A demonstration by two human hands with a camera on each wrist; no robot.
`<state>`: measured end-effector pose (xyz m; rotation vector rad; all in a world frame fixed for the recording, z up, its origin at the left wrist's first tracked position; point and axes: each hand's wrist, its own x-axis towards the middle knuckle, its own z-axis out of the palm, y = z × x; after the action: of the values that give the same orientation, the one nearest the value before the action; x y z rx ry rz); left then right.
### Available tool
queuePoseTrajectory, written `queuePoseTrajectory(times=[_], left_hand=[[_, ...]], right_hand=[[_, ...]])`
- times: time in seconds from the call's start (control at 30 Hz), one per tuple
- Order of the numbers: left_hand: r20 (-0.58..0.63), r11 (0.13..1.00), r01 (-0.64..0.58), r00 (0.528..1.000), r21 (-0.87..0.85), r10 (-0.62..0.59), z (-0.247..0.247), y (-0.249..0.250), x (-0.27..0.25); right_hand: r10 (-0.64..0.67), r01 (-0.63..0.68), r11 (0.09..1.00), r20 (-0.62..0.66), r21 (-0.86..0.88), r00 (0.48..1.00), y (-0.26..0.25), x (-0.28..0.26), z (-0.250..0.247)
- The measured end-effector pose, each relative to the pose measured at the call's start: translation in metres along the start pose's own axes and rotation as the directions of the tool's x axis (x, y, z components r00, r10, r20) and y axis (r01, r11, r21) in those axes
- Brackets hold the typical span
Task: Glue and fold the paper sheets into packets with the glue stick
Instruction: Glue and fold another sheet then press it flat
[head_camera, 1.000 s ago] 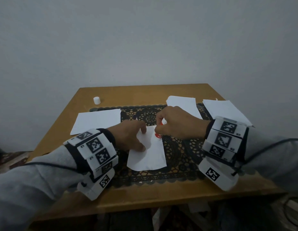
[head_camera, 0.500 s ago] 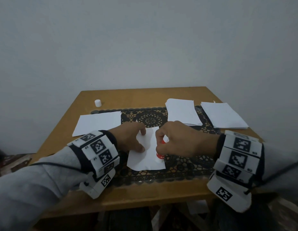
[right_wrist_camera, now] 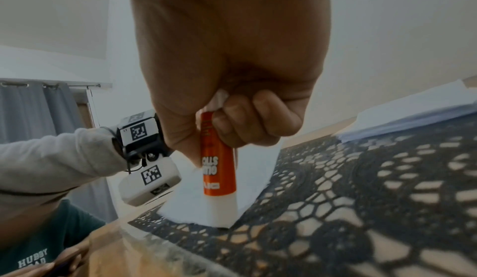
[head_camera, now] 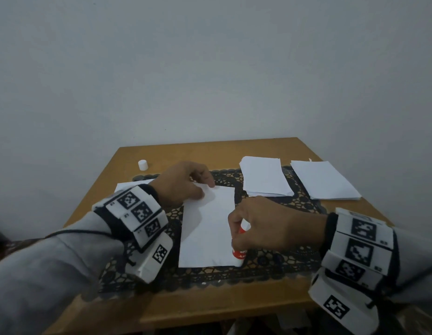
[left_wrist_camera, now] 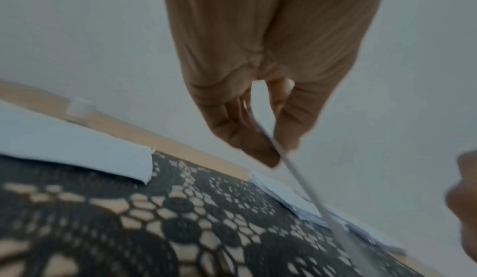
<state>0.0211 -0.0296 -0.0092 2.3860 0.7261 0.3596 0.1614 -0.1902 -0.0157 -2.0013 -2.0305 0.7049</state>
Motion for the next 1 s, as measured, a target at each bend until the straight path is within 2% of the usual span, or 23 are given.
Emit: queuePoseTrajectory(times=[0.13,0.2,0.3,0.37,0.47,0.57,0.7,1.0], left_hand=[[0.255,1.0,0.024,0.967,-0.011,-0.021,-0.012,0.001,-0.006],[0.33,0.996,0.078,0.942,-0.034,-0.063,-0.012,0.001,-0.012],[0.405,0.992,0.119,0.906,0.028,-0.12,-0.008,-0.002,-0.019],[0.379,0.99,0.139,0.916,0.013,-0.134,-0.001,-0.006,-0.02],[0.27,0.986,0.159,0.948,0.06,-0.169,0.011,-0.011,-0.018],[0.283,0.98,0.157,0.941,0.123,-0.186,0.021,-0.013,-0.019],[0.317,0.97,0.138,0.927,0.202,-0.198,0.025,-0.008,-0.02],[0.316,0.964,0.106,0.931,0.244,-0.183,0.027,-0.002,-0.022]], right_hand=[[0.01,-0.012,1.0,-0.058,-0.029,0.998,0.011,-0.004,-0.01],[0.008,-0.008,1.0,-0.137,0.003,0.991,0.02,-0.005,-0.018],[0.024,-0.012,0.999,-0.274,0.045,0.962,0.029,-0.006,-0.032],[0.038,-0.027,0.999,-0.337,0.037,0.941,0.035,-0.005,-0.039],[0.078,-0.072,0.997,-0.416,0.03,0.906,0.046,-0.001,-0.042],[0.124,-0.112,0.992,-0.473,0.054,0.872,0.053,0.004,-0.043],[0.09,-0.095,0.995,-0.373,0.005,0.923,0.049,0.013,-0.036],[0.082,-0.099,0.994,-0.303,-0.039,0.949,0.044,0.043,-0.023]])
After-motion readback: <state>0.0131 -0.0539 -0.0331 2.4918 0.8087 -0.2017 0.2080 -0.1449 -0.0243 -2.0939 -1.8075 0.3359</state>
